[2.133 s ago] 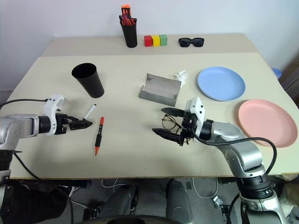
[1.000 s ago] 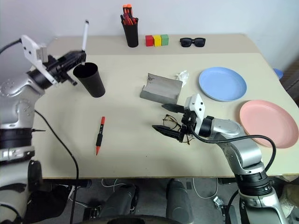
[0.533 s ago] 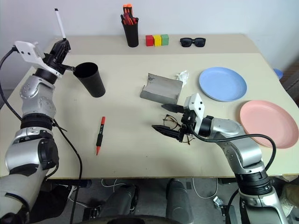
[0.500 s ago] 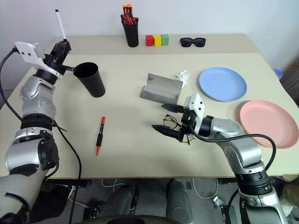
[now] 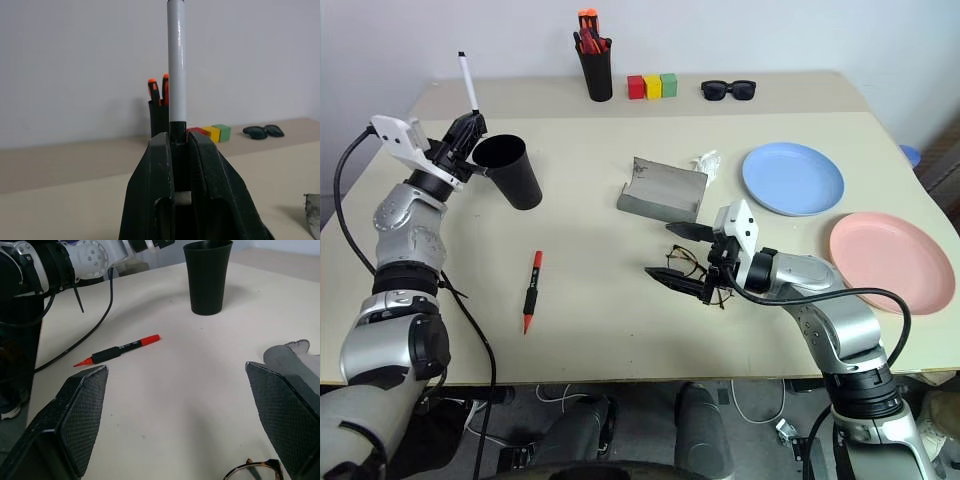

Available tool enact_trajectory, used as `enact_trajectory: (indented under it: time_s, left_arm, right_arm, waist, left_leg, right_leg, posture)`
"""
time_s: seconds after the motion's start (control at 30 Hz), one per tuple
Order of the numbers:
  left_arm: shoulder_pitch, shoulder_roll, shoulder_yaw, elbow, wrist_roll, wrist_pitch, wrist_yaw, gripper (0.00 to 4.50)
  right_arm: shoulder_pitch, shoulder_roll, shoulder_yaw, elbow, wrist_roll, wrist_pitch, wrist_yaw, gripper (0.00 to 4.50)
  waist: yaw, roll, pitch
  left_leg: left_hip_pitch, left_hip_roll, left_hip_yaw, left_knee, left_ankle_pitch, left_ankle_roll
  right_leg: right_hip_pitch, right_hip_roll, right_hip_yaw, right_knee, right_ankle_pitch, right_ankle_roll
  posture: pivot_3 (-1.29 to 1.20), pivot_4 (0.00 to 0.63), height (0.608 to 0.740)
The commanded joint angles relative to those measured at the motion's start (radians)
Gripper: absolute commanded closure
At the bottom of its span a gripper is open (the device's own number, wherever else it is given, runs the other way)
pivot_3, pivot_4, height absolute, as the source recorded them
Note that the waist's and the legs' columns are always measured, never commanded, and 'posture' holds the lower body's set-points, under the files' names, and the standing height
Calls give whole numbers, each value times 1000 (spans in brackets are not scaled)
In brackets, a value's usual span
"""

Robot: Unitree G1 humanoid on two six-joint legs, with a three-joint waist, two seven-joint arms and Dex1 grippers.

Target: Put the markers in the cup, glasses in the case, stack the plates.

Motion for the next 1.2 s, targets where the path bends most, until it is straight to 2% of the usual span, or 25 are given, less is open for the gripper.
enact_trajectory:
  time_s: [0.03,0.2,0.37,0.47,0.53,0.67,0.83,0.93,1.0,1.13,1.2]
  left_arm:
    - [7,3,11,-46,-12,-7,-6,2687]
    - [14,4,11,-52,-9,-11,-9,79]
    - [18,6,5,-68,-4,-7,-22,28]
    - [44,6,-13,-158,-23,68,-48,28]
    - [94,19,-41,-315,-89,237,-114,28]
    - [216,175,-91,-714,-269,670,-233,28]
    - [279,352,-53,-965,-422,1080,-131,28]
    - [356,456,-117,-1116,-362,1174,-70,28]
    - [363,459,-138,-1177,-346,1243,21,28]
    - [353,321,-73,-1263,-464,1489,235,28]
    - [377,337,-112,-1354,-449,1601,300,28]
  right_arm:
    - [-11,1,-19,-24,-1,-26,2,0]
    - [-10,0,-21,-21,-5,-33,5,0]
    - [-11,0,-19,-14,-20,-45,8,0]
    - [-11,0,-22,-17,-17,-43,7,0]
    - [-13,-1,-24,-14,-15,-42,9,0]
    - [-10,-12,-38,-6,-13,-46,17,0]
    - [-8,-16,-55,7,-8,-51,32,0]
    - [-17,-20,-57,21,-16,-56,42,0]
    - [-18,-20,-54,28,-21,-60,48,0]
    - [-21,-13,-42,31,-27,-60,50,0]
    - [-24,-9,-39,29,-26,-56,47,0]
  waist:
    - [-1,0,0]
    - [-1,0,0]
    - [-1,0,0]
    - [-2,0,0]
    - [-2,0,0]
    - [-12,-1,0]
    - [-8,0,0]
    - [-9,1,0]
    - [-4,0,1]
    - [1,-1,0]
    - [-5,-1,1]
  left_leg:
    - [0,0,0,0,0,0]
    - [0,0,0,0,0,0]
    - [0,0,0,0,0,0]
    - [0,0,0,0,0,0]
    - [0,0,0,0,0,0]
    - [0,0,0,0,-1,1]
    - [1,1,0,-1,-1,1]
    - [2,1,2,-2,-1,1]
    - [2,1,2,-2,-1,1]
    - [1,2,1,0,-1,1]
    - [1,2,1,0,-1,1]
  right_leg:
    - [0,0,0,0,0,0]
    - [0,0,0,0,0,0]
    - [0,0,0,0,0,0]
    - [0,0,0,0,0,0]
    - [0,0,0,0,0,0]
    - [-1,0,1,1,0,0]
    - [-1,1,2,2,0,0]
    - [-1,1,4,2,-1,0]
    - [-1,2,4,2,-1,0]
    - [0,2,4,1,0,0]
    - [0,2,4,1,0,0]
  posture:
    - [0,150,740]
    - [0,150,740]
    - [0,150,740]
    - [0,150,740]
    - [0,150,740]
    - [0,150,740]
    - [0,150,740]
    - [0,150,740]
    - [0,150,740]
    - [0,150,740]
    - [0,150,740]
